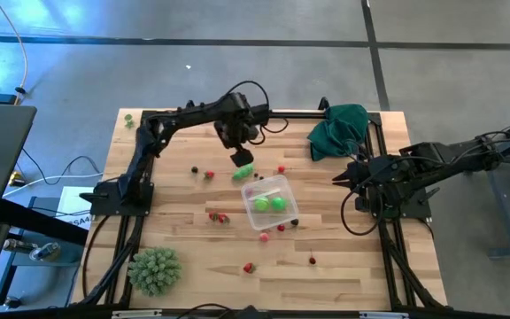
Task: Pick and placing Produce into tupperware
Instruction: Put the green peas into the transparent container
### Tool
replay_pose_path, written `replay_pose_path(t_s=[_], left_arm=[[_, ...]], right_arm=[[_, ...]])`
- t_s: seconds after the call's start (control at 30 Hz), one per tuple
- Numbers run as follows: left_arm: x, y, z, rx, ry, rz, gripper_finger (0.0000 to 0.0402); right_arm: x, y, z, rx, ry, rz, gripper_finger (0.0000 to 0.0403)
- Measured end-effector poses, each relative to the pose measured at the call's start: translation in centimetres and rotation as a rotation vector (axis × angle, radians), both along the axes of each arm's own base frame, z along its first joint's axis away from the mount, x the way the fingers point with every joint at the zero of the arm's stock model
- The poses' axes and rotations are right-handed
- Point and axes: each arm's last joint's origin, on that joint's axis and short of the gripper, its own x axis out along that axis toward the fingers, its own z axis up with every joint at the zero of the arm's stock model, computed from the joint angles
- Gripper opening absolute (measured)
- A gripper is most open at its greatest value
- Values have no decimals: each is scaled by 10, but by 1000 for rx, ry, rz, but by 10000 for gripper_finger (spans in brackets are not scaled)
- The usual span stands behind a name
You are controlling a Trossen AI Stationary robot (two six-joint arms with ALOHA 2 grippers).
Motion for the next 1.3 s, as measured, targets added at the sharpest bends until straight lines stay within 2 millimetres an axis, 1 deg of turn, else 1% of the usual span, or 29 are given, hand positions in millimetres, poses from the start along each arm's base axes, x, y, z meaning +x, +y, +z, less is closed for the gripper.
replay_pose_path(t_s=[0.13, 0.2, 0.33, 0.47, 0.67, 0.8, 0.9, 1.03, 1.3], left_arm=[[-1, -7, -7, 72, -50, 18, 310], [0, -12, -16, 86, -72, 29, 310], [0, -14, -37, 66, -121, 52, 310], [0, -13, -51, 65, -147, 67, 310], [1, -18, -65, 93, -149, 58, 310], [2, -22, -71, 109, -150, 58, 308], [4, -24, -75, 123, -164, 70, 296], [7, -27, -79, 129, -191, 87, 267], [12, -37, -79, 160, -182, 84, 212]], right_arm=[[0, 0, 0, 0, 0, 1, 32], [0, 0, 0, 0, 0, 0, 32], [0, 0, 0, 0, 0, 0, 32], [0, 0, 0, 0, 0, 0, 32], [0, 0, 0, 0, 0, 1, 32], [0, 0, 0, 0, 0, 0, 32], [0, 0, 0, 0, 0, 0, 32], [0, 0, 0, 0, 0, 0, 32], [0, 0, 0, 0, 0, 0, 32]])
